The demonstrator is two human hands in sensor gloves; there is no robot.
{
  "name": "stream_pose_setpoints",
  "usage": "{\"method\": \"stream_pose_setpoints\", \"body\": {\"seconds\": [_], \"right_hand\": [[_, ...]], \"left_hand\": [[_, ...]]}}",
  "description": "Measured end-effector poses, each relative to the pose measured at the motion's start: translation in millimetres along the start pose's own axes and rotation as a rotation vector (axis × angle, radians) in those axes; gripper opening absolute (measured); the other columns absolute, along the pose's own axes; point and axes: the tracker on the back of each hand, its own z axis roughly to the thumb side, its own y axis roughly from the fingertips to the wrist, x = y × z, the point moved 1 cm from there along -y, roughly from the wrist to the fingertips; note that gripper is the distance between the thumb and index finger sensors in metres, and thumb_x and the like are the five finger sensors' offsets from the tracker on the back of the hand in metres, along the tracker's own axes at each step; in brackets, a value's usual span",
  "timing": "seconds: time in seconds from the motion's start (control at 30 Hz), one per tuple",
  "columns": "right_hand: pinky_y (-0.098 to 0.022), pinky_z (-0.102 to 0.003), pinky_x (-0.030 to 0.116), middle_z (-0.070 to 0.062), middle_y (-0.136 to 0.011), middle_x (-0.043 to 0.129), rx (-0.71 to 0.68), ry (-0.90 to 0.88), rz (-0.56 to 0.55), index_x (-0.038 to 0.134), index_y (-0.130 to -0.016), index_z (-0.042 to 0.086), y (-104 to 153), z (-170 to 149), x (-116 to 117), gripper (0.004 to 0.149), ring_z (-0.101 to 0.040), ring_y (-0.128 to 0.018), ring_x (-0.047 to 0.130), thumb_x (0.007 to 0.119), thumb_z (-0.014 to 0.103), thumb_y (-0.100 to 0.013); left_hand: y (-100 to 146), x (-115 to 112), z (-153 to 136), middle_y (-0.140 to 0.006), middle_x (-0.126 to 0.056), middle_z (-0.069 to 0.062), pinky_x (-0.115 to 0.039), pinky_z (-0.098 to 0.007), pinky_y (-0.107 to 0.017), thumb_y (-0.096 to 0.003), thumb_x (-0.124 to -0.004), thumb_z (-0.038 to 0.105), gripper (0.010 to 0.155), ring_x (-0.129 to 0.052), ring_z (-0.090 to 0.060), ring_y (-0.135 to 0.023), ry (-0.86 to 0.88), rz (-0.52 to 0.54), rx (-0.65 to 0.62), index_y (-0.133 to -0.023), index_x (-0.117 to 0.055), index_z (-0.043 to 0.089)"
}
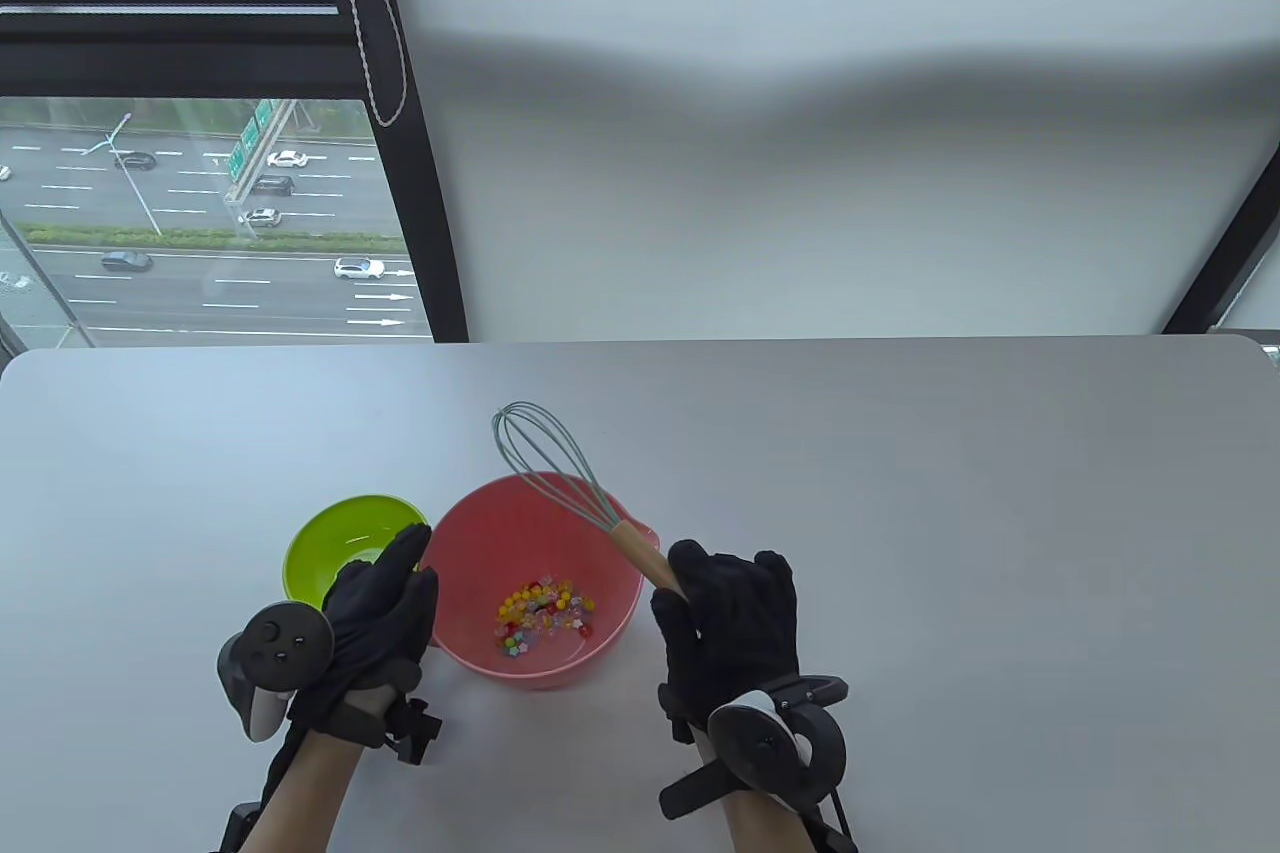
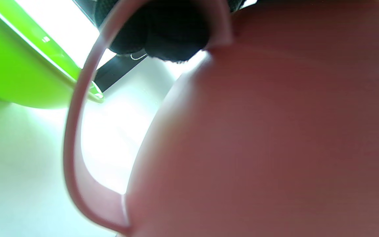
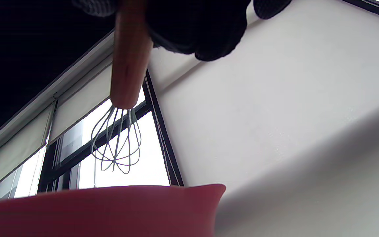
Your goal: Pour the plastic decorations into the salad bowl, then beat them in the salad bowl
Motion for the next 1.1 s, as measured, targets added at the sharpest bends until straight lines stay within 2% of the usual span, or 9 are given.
{"method": "stream_pose_setpoints", "body": {"seconds": [0.13,0.47,0.6,0.8,1.1], "right_hand": [[-0.079,-0.049,0.047,0.017,-0.078,0.082,-0.031,0.003,0.026,0.062,-0.098,0.040,2,7,5,0.048,-0.016,-0.086,0.076,0.060,0.065,-0.057],[-0.080,-0.051,0.046,0.019,-0.086,0.081,-0.157,0.087,0.169,0.057,-0.104,0.040,8,30,25,0.054,-0.018,-0.092,0.075,0.062,0.065,-0.057],[-0.080,-0.052,0.046,0.018,-0.095,0.077,-0.186,0.096,0.261,0.038,-0.111,0.039,11,42,35,0.070,-0.019,-0.094,0.075,0.072,0.062,-0.055],[-0.080,-0.052,0.044,0.018,-0.098,0.074,-0.232,0.135,0.242,0.033,-0.112,0.041,14,50,36,0.067,-0.019,-0.095,0.072,0.072,0.054,-0.058],[-0.080,-0.052,0.038,0.015,-0.097,0.073,-0.189,0.136,0.215,0.031,-0.112,0.041,10,40,31,0.065,-0.021,-0.096,0.067,0.069,0.052,-0.060]], "left_hand": [[1,0,0,-0.073,-0.087,-0.006,-0.039,-0.062,-0.077,-0.0584,-0.061,0.056,0.062,-0.076,-0.035,-0.078,-0.003,0.003,0.001,-0.108,-0.061,0.020],[2,0,-2,-0.077,-0.085,-0.006,-0.037,-0.062,-0.077,-0.0585,-0.060,0.057,0.062,-0.074,-0.036,-0.082,0.023,0.003,0.002,-0.110,-0.061,0.021],[3,0,-2,-0.078,-0.084,-0.006,-0.036,-0.063,-0.077,-0.0585,-0.059,0.057,0.063,-0.073,-0.036,-0.083,0.027,0.000,-0.001,-0.110,-0.060,0.021],[3,-1,-3,-0.078,-0.083,-0.006,-0.035,-0.063,-0.077,-0.0585,-0.059,0.058,0.064,-0.073,-0.037,-0.083,0.042,-0.011,0.003,-0.111,-0.059,0.021],[2,-2,-3,-0.074,-0.083,-0.006,-0.035,-0.063,-0.077,-0.0584,-0.058,0.059,0.065,-0.074,-0.037,-0.078,0.041,-0.026,0.001,-0.112,-0.057,0.022]]}}
